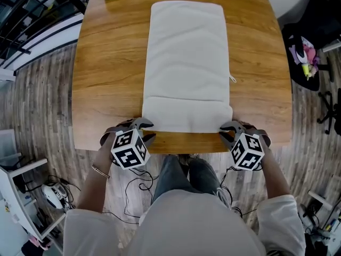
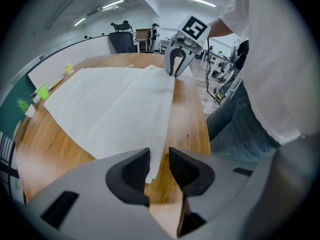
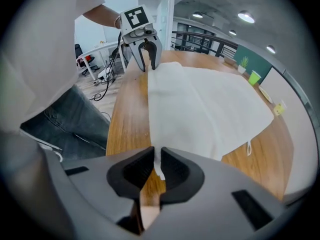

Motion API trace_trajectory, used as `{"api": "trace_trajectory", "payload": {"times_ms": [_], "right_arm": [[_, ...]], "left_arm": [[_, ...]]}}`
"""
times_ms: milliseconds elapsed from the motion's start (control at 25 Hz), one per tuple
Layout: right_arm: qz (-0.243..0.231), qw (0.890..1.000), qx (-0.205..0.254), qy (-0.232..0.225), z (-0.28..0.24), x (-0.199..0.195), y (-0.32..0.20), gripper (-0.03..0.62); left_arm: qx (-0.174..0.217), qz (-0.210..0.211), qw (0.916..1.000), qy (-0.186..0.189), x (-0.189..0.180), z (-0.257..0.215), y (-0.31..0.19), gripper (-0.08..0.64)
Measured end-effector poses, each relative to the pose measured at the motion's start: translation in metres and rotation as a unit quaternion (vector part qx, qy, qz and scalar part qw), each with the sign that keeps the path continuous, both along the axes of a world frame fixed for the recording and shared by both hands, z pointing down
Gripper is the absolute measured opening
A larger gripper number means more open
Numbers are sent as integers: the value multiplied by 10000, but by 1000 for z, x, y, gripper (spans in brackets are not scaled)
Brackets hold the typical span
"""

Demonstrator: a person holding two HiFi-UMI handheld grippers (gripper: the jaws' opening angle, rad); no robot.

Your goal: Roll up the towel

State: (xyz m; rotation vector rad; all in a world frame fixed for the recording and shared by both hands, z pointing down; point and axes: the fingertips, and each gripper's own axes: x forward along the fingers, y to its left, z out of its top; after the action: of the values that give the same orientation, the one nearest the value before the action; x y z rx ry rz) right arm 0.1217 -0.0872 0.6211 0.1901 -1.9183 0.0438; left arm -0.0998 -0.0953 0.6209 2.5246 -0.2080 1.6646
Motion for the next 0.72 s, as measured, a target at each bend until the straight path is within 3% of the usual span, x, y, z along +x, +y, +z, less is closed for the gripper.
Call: {"api": "trace_trajectory", "payload": {"times_ms": [120,440,720], "right_arm": [[-11,10000,91,36,0,1,-3,34],[165,9998,-73,3,-3,3,3,12],[164,9985,-510,-141,-8,6,48,11]], "left_arm": [[157,-89,9998,-37,0,0,-7,65],[162,-129,9998,-70,-1,-2,-1,20],[-429,-173,9989,-57,0,-10,48,17]]}}
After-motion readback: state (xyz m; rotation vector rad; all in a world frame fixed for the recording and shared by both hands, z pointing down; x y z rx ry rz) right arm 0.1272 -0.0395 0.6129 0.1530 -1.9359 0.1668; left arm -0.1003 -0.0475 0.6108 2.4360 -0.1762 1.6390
